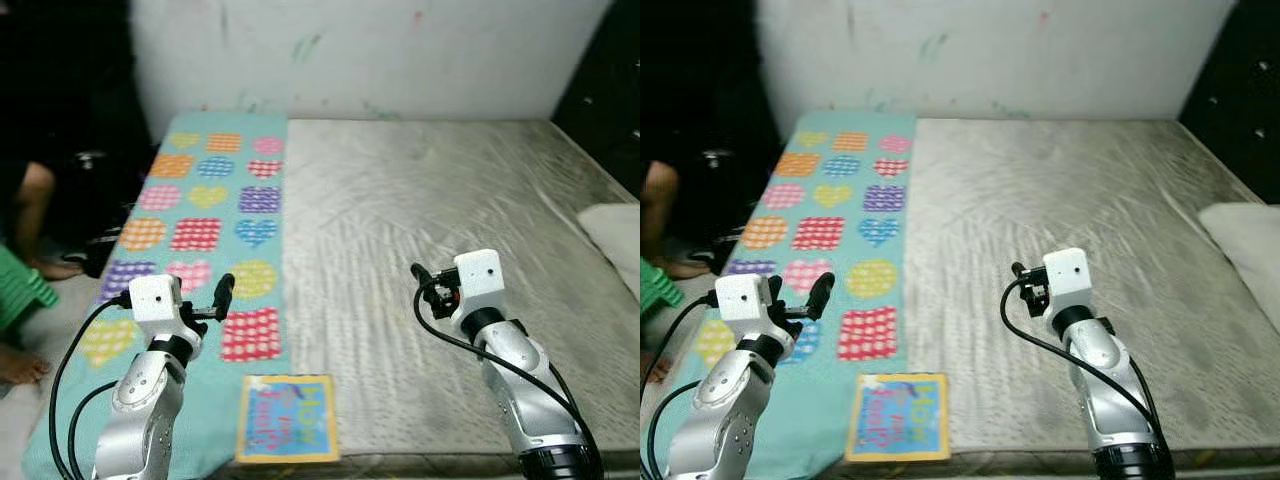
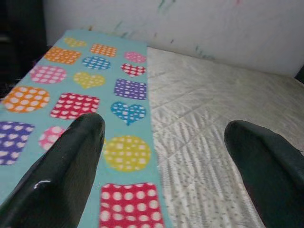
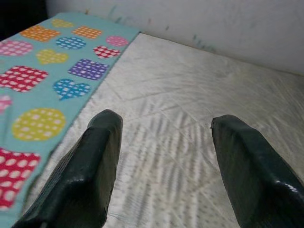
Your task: Clean up the room
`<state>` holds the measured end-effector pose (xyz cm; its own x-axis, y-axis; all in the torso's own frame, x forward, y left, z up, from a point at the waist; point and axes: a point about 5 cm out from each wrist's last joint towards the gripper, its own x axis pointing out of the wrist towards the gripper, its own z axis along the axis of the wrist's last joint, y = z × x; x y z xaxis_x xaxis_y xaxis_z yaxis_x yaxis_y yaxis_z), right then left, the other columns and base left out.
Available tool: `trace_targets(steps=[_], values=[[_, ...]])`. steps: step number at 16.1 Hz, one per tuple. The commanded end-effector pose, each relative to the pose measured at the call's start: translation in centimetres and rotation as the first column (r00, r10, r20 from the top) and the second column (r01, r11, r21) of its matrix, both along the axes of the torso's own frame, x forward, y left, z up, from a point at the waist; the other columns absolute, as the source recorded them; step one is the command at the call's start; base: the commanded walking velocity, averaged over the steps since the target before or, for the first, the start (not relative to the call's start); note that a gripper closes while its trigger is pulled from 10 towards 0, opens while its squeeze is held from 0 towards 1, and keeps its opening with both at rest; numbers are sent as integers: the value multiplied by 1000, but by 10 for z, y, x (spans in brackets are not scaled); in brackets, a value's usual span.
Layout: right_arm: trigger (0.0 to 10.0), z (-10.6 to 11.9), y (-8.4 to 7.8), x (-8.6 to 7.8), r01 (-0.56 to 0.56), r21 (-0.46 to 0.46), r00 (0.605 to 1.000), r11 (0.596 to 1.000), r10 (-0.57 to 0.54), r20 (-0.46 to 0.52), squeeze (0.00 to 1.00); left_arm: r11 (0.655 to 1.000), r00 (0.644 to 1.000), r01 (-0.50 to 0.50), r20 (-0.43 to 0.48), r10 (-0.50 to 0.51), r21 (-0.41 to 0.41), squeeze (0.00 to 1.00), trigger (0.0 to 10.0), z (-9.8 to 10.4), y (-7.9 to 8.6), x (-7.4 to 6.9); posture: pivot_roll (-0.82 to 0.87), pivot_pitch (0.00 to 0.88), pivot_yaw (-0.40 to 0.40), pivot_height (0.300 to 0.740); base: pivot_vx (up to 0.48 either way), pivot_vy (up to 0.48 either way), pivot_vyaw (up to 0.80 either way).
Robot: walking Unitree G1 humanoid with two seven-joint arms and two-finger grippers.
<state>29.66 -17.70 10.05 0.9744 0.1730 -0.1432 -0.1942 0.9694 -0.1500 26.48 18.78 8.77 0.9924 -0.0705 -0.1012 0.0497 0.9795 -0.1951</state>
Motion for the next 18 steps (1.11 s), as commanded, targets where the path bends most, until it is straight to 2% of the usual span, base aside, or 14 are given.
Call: trace_targets(steps=[1,2,10,14,18], values=[[10000,1,2,2,-5,6,1000,1000,5,8,0,1000,1000,-2,-3,2,8,0,10000,1,4,0,-126,0,-13,740,0,480,0],[10000,1,2,1,-4,7,1000,1000,3,6,0,1000,1000,-1,2,1,7,0,10000,1,4,0,-126,0,-12,740,0,480,0],[10000,0,2,2,-4,7,1000,1000,4,0,0,999,999,-36,-11,36,28,0,10000,0,11,4,-126,0,-9,740,0,0,0],[10000,-1,2,2,-2,9,1000,1000,2,-3,0,1000,1000,-25,-14,25,7,0,10000,-1,11,4,-126,0,-9,740,0,0,0],[10000,-1,1,2,-2,5,1000,1000,2,-9,0,1000,1000,-20,-14,20,0,0,10000,-2,9,4,-132,0,-11,740,0,434,0]])
